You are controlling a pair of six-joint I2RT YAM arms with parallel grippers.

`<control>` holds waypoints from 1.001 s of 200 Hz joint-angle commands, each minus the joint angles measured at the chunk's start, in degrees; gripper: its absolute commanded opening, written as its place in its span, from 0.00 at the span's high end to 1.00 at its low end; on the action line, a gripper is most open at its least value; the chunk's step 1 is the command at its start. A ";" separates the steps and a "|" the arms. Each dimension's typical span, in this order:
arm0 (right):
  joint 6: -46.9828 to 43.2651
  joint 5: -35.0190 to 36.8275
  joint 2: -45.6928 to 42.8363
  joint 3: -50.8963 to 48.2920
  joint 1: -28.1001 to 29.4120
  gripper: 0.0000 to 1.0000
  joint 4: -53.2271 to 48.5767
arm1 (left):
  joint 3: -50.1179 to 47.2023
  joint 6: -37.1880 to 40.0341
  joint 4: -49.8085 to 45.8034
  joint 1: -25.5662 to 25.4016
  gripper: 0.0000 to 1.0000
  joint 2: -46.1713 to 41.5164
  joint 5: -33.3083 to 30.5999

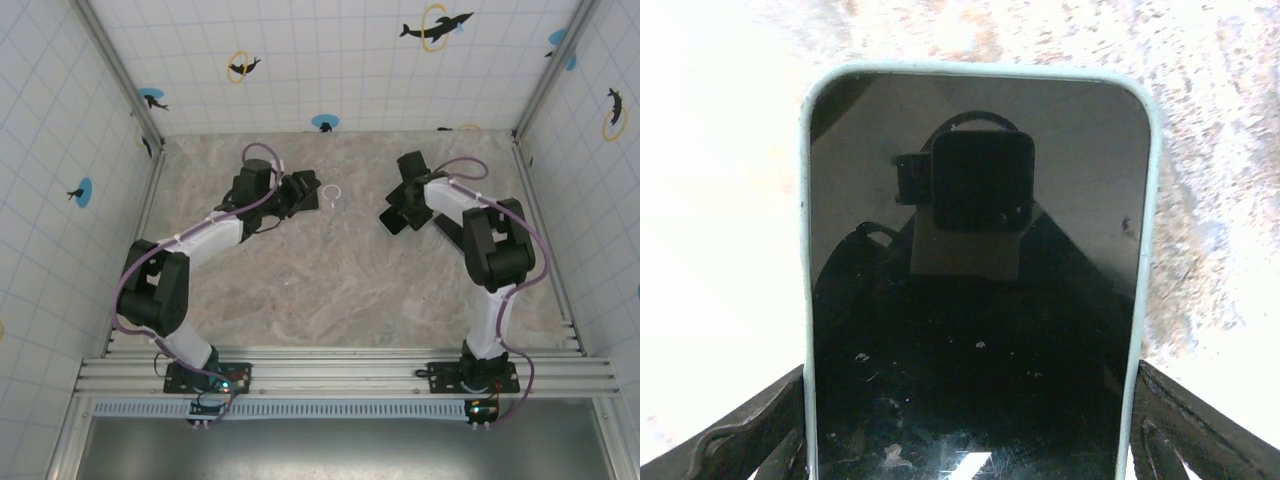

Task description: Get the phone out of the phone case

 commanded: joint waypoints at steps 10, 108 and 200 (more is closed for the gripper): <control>0.02 -4.09 -7.93 -4.15 -0.80 0.41 12.75 | 0.96 8.29 1.61 -4.02 0.35 1.79 -2.94; 6.40 -12.81 -16.08 -9.93 0.11 0.45 25.96 | 7.49 13.85 11.98 -10.42 0.45 9.28 -0.76; 8.80 -13.54 -19.71 -12.46 1.82 0.47 26.49 | 15.24 19.38 9.41 -12.88 0.58 15.21 0.44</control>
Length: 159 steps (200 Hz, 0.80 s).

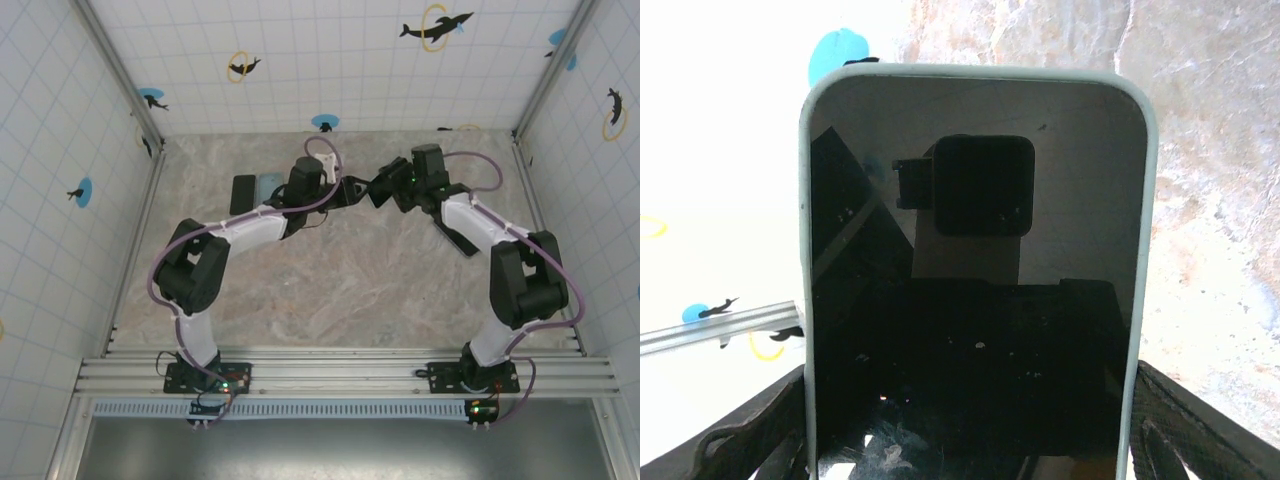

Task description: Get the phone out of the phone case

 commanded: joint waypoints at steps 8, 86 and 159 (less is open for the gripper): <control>1.37 -0.89 -3.28 -1.29 0.82 0.47 4.27 | 2.86 3.53 -0.89 -0.58 0.61 1.66 0.99; 2.45 -1.37 -3.19 -1.02 1.47 0.47 4.93 | 4.66 6.67 -4.55 -1.19 0.71 2.97 2.80; 2.46 -1.60 -3.58 -0.85 1.80 0.46 4.64 | 5.49 6.92 -6.49 -1.20 0.94 2.33 2.49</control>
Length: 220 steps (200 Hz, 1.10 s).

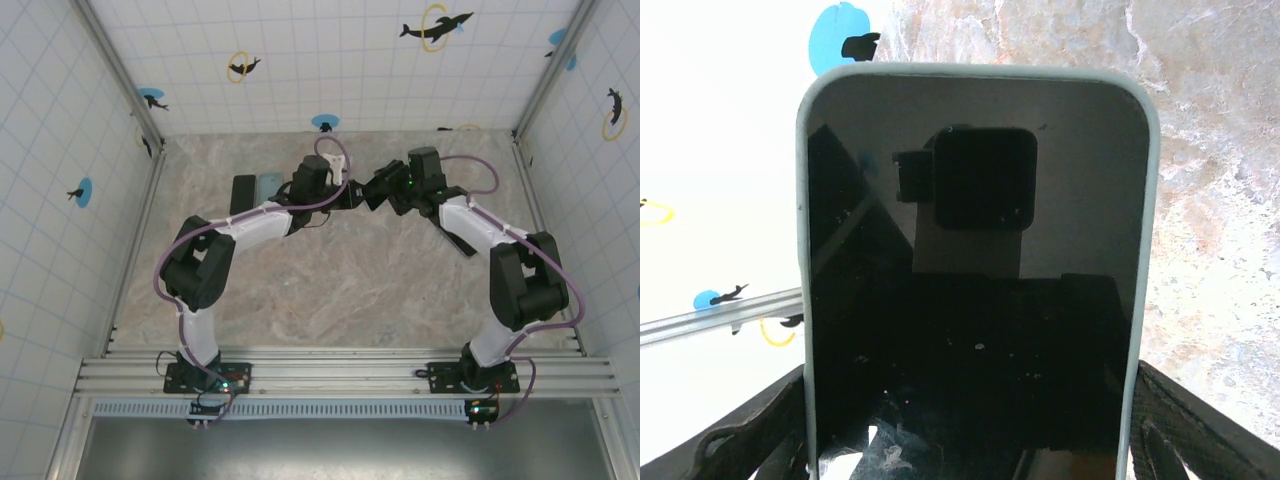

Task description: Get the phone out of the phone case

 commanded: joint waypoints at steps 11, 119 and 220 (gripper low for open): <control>-0.10 -0.81 -3.48 0.05 0.71 0.42 3.51 | 2.69 0.29 -0.99 -0.52 0.96 0.05 1.72; -21.84 -7.15 -9.98 -7.25 -1.68 0.03 9.95 | 8.49 4.74 -14.78 5.86 1.00 -5.83 13.99; -17.66 -34.18 -11.71 -20.14 -10.57 0.27 45.17 | 4.73 -3.37 -13.59 11.16 1.00 -14.52 28.98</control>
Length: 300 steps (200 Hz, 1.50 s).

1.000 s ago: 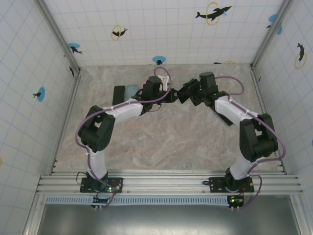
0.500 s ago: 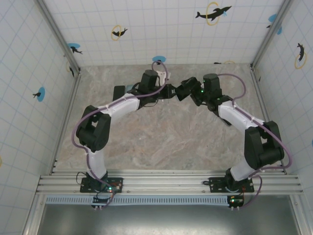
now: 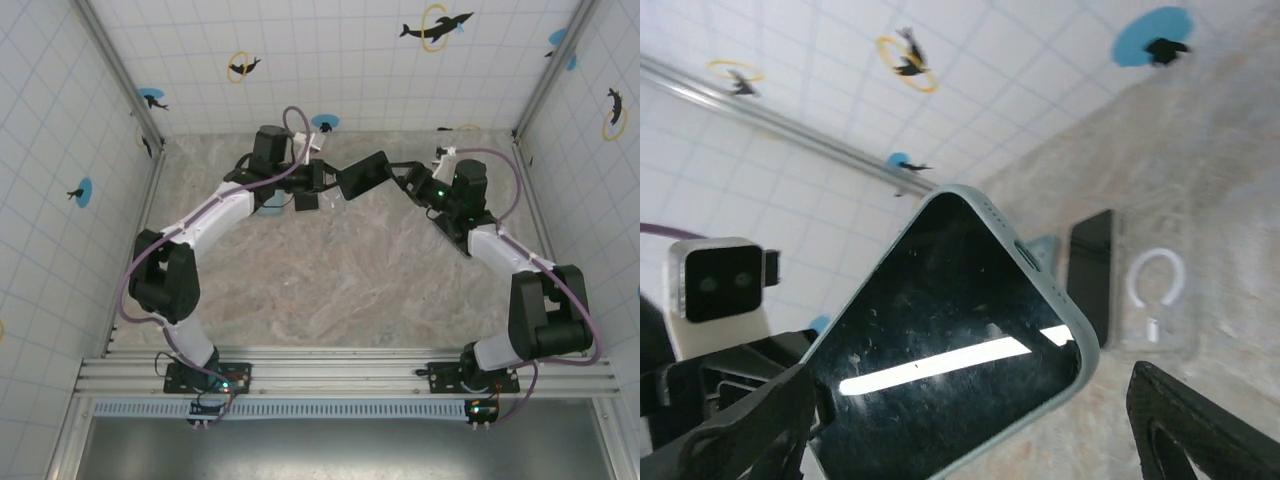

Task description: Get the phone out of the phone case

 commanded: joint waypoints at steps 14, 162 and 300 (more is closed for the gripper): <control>6.14 -7.41 1.10 -3.78 -0.68 0.34 17.14 | -3.33 -10.18 12.17 0.59 1.00 -4.75 8.44; 33.59 -2.60 7.91 -5.63 2.19 0.85 47.92 | -9.19 -27.12 27.41 1.29 1.00 -5.05 12.48; 31.77 25.47 3.82 -7.10 8.26 0.99 35.09 | -18.89 -41.81 39.22 -0.51 0.51 -6.29 -15.62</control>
